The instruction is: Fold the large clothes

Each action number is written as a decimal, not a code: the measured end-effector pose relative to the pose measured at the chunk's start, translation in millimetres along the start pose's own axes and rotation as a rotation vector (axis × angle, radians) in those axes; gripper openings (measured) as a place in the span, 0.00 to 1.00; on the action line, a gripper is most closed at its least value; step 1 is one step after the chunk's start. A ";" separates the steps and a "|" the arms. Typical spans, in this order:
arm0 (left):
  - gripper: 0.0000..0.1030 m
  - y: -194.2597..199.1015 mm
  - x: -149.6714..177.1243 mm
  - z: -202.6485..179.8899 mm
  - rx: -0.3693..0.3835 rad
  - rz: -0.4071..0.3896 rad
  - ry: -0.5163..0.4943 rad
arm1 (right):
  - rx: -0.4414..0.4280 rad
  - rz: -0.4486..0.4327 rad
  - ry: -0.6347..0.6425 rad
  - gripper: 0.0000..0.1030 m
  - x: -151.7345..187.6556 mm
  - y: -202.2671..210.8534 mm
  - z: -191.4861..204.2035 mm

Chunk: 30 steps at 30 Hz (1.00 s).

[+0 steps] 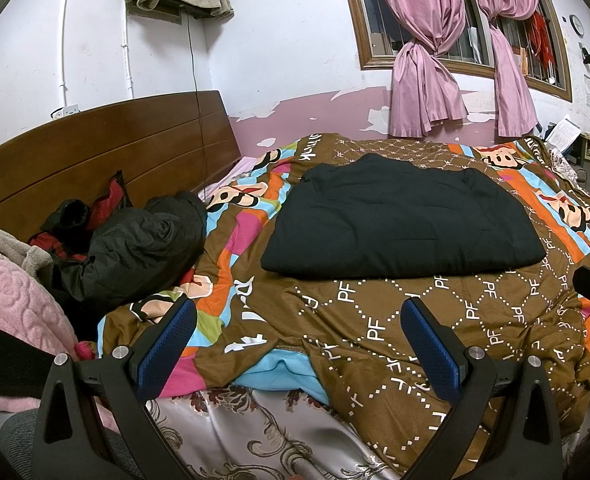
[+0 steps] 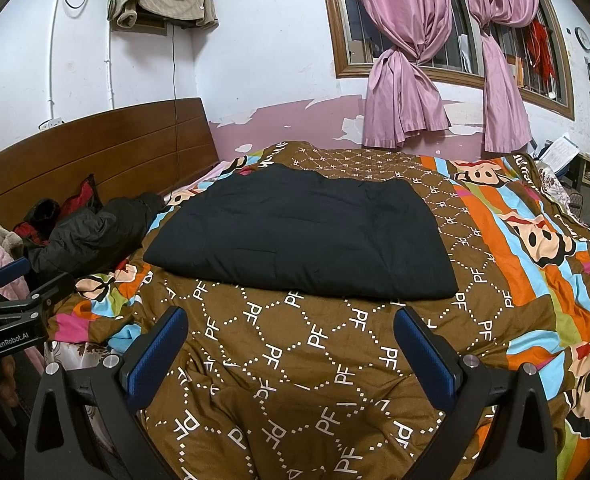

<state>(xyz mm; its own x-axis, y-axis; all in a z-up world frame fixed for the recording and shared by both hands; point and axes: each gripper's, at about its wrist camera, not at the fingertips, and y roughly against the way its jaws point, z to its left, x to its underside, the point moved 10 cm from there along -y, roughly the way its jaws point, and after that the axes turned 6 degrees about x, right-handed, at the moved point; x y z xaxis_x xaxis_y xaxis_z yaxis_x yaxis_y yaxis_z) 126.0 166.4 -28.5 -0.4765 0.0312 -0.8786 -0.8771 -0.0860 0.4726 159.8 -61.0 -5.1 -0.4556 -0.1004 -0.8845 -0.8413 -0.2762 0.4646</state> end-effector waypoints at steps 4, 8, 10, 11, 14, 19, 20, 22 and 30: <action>0.97 0.0 0.0 0.1 0.000 0.000 -0.001 | -0.001 0.001 -0.001 1.00 -1.2 0.0 0.1; 0.97 0.0 0.1 -0.2 0.000 0.000 -0.001 | -0.001 0.001 0.000 1.00 -0.4 0.2 -0.1; 0.97 0.1 0.1 -0.2 0.000 0.001 -0.001 | 0.000 0.002 0.000 1.00 -0.7 -0.1 0.1; 0.97 0.1 0.1 -0.3 0.000 0.000 -0.001 | 0.000 0.002 0.000 1.00 -1.6 -0.1 0.5; 0.97 0.1 0.1 -0.5 0.000 0.000 -0.002 | 0.000 0.002 -0.001 1.00 -0.8 0.0 0.2; 0.97 2.6 -0.4 4.9 -0.034 -0.003 -0.003 | 0.000 0.002 -0.001 1.00 -2.1 -0.2 0.8; 0.97 3.2 0.3 7.9 -0.052 -0.002 -0.006 | -0.001 0.003 0.000 1.00 -1.1 0.0 0.6; 0.97 3.8 1.1 12.7 -0.077 0.002 -0.011 | 0.001 0.003 -0.001 1.00 -2.4 -0.3 1.4; 0.97 -1.1 5.3 23.0 -0.090 0.010 -0.014 | 0.000 0.004 0.000 1.00 -1.8 -0.1 1.4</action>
<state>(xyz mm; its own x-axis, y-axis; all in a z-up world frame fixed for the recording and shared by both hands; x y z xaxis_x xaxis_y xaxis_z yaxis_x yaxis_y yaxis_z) 123.1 189.5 -32.1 -0.4867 0.0435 -0.8725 -0.8634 -0.1759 0.4729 160.3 -59.4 -3.5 -0.4591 -0.1014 -0.8826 -0.8394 -0.2758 0.4683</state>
